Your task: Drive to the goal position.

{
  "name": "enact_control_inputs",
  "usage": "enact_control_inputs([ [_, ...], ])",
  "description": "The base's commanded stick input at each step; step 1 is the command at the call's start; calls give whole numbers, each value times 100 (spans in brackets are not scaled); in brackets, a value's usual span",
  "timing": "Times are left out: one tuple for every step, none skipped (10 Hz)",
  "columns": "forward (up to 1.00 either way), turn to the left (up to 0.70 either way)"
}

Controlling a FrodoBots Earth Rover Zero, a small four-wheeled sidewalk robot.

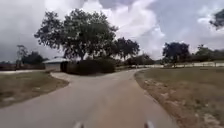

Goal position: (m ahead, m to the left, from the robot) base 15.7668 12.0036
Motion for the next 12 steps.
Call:
enact_control_inputs([
  [85, 0],
  [85, 0],
  [85, 0],
  [81, 0],
  [70, 0],
  [70, 0],
  [70, 0],
  [70, 0],
  [70, 0],
  [70, 2],
  [70, 32],
  [70, 35],
])
